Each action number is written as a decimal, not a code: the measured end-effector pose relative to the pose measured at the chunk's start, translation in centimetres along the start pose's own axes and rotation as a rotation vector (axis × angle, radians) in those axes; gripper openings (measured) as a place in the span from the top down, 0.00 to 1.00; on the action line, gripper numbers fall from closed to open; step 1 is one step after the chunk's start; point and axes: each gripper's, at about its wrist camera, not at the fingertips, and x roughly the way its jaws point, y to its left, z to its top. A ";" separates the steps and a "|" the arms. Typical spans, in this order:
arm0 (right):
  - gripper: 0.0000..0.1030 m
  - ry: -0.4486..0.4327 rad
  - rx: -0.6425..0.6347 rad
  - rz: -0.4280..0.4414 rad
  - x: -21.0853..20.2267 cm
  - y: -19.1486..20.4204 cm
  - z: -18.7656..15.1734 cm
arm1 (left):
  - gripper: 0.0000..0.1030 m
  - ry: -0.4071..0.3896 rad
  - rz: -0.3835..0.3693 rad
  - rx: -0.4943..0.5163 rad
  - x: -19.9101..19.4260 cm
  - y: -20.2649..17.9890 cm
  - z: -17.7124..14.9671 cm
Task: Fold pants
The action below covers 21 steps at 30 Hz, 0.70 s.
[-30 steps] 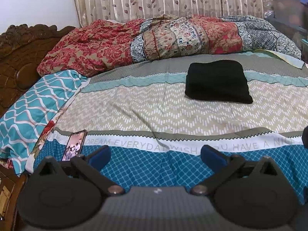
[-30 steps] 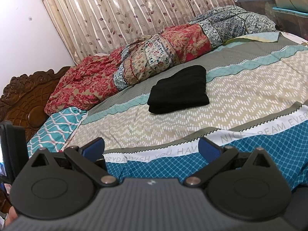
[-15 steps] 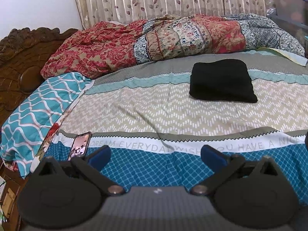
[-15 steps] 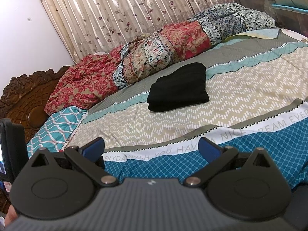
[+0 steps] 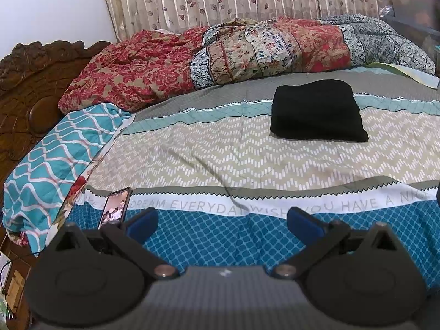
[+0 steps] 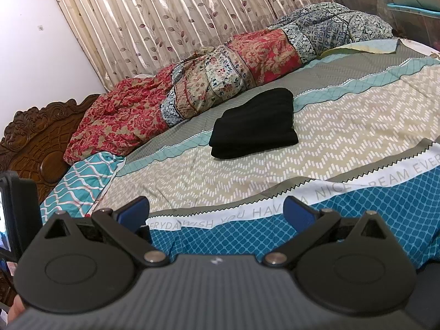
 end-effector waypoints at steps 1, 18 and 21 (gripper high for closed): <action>0.00 0.001 0.001 0.000 0.0 0.0 -0.1 | 0.00 0.000 0.000 0.002 0.0 0.0 0.0; 0.00 0.000 0.002 0.000 0.0 -0.1 -0.2 | 0.00 0.017 -0.005 0.013 0.1 -0.4 -0.1; 0.00 0.000 0.002 0.001 0.0 -0.1 -0.2 | 0.00 0.021 -0.008 0.014 0.2 -0.4 -0.1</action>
